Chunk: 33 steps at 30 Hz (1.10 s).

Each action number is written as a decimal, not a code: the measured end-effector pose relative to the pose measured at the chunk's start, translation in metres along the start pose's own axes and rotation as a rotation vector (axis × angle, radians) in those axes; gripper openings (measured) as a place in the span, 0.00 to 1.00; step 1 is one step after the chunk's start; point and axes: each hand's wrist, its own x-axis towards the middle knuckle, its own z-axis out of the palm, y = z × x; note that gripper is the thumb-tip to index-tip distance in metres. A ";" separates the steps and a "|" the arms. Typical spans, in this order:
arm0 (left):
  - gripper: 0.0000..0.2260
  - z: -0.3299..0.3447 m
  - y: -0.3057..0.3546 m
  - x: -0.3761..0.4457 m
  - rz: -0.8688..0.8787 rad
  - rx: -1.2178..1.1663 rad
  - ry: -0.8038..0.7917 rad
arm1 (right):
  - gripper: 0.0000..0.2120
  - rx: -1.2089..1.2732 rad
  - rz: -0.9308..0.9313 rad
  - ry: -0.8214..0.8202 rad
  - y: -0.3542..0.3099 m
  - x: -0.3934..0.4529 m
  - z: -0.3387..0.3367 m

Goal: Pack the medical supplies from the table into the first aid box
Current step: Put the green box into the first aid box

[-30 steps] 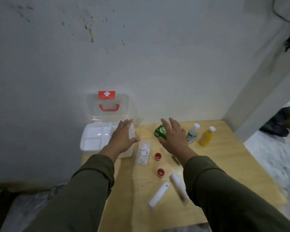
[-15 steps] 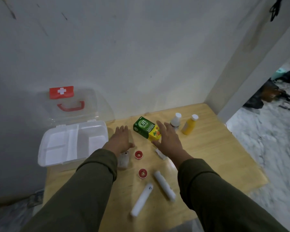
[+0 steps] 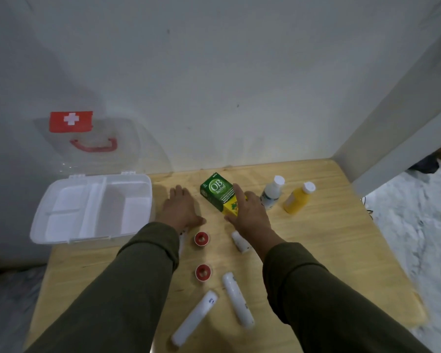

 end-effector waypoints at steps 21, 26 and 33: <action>0.49 -0.111 -0.045 -0.068 0.211 0.000 0.206 | 0.42 0.364 -0.159 0.263 -0.081 -0.019 -0.098; 0.49 -0.125 -0.090 -0.100 0.221 -0.082 0.290 | 0.43 0.367 -0.236 0.252 -0.128 -0.040 -0.108; 0.55 -0.108 -0.173 -0.122 0.091 -0.032 0.179 | 0.44 0.347 -0.312 0.203 -0.176 -0.059 -0.090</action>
